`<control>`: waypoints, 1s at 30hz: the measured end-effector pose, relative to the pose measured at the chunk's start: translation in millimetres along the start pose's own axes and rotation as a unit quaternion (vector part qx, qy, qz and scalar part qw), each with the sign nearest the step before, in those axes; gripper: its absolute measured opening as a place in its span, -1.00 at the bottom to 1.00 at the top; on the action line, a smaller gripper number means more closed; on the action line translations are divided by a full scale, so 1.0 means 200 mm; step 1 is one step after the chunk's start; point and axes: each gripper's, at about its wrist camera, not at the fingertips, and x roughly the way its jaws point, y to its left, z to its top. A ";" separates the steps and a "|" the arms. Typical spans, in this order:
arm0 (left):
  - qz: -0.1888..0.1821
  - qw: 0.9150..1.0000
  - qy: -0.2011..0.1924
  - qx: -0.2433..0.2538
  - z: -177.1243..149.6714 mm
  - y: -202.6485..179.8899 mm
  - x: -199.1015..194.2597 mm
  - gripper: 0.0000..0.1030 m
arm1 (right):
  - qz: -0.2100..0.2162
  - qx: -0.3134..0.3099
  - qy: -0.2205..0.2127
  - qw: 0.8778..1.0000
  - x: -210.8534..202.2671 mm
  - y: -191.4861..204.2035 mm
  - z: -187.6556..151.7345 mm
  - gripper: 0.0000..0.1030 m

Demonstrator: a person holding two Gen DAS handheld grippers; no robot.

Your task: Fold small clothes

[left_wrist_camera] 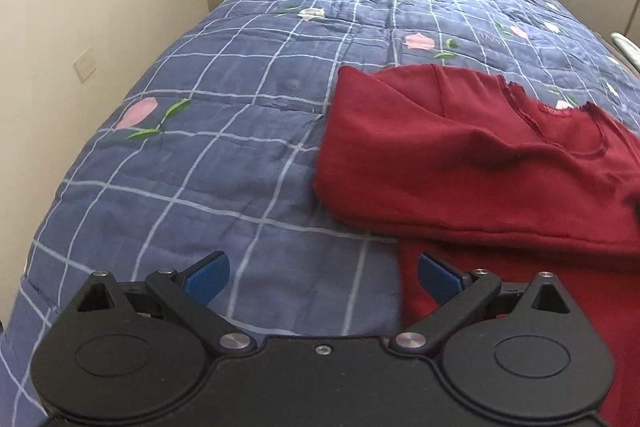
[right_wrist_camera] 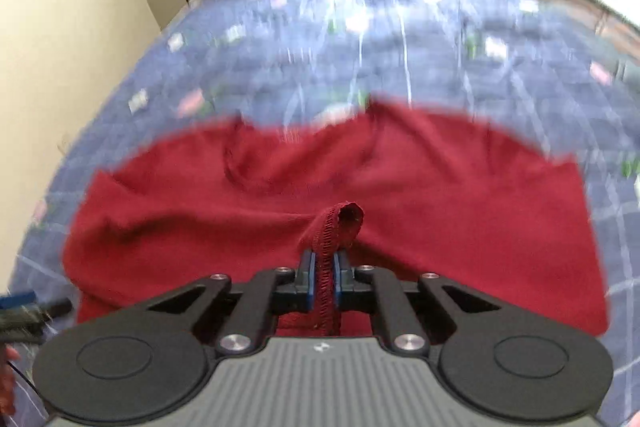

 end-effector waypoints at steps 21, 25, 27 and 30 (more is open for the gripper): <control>0.011 0.975 -0.090 0.200 0.17 -0.26 0.16 0.58 | -0.033 0.015 -0.054 0.998 -0.16 -0.10 0.12 -0.80; -0.007 0.961 -0.094 0.260 0.18 -0.29 0.17 0.22 | -0.033 0.020 -0.044 0.998 -0.14 -0.12 0.10 -0.80; -0.020 0.961 -0.084 0.263 0.20 -0.29 0.17 -0.43 | -0.030 0.020 -0.039 0.999 -0.13 -0.11 0.09 -0.80; -0.008 0.967 -0.075 0.244 0.22 -0.27 0.17 -0.75 | -0.025 0.020 -0.029 0.999 -0.11 -0.09 0.06 -0.80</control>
